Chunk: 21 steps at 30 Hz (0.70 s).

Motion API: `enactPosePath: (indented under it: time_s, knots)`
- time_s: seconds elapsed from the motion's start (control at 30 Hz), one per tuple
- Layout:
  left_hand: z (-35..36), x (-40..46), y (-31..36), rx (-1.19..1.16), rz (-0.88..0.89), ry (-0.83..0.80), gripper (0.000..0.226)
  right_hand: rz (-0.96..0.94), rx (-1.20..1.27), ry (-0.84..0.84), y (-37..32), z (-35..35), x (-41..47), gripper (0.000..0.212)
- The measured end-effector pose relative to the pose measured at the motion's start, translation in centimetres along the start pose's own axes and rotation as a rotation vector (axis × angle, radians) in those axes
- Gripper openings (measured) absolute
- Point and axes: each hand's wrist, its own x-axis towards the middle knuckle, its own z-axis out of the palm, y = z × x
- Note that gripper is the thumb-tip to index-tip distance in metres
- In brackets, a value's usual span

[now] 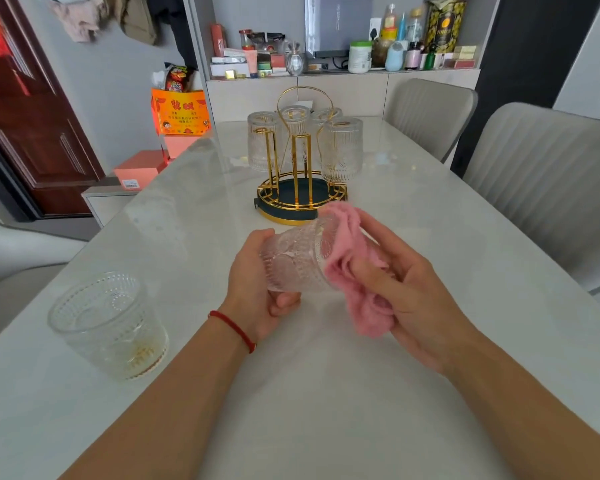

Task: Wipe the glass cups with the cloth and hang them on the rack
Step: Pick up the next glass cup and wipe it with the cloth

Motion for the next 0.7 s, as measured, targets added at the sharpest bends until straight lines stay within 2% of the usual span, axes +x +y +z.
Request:
enactPosePath:
  time_s: [0.07, 0.13, 0.2, 0.27, 0.4, 0.5, 0.6, 0.7]
  knots:
    - [0.3, -0.2, -0.2, 0.067, 0.046, 0.059, 0.039, 0.069, -0.115, 0.03, 0.7, 0.0, 0.0, 0.047]
    - [0.7, -0.5, -0.2, 0.143, 0.13, 0.114, 0.037, 0.181, -0.099, 0.035, 1.0, 0.1, 0.1, 0.041]
    - [1.5, -1.2, 0.0, 0.176, 0.186, 0.119, 0.026, 0.291, -0.024, 0.031, 1.0, -0.1, 0.0, 0.035]
    - [2.0, -1.6, 0.3, 0.228, 0.203, 0.107, 0.024, 0.322, -0.09, 0.038, 0.7, -0.1, 0.0, 0.029]
    - [2.1, -1.8, 0.4, 0.403, 0.196, 0.098, 0.024, 0.204, -0.518, 0.073, 0.3, 0.0, -0.3, 0.023]
    - [1.0, -1.6, 1.0, 0.48, -0.001, 0.076, 0.03, 0.041, -0.786, 0.1, 0.3, -0.3, 0.0, 0.038]
    - [0.1, -1.3, 1.0, 0.46, -0.223, -0.11, 0.03, -0.107, -0.913, 0.156, 0.4, -1.0, 0.4, 0.033]
    - [0.6, -1.7, 0.6, 0.335, -0.206, -0.181, 0.046, -0.109, -0.844, 0.238, 0.5, -1.5, 0.5, 0.042]
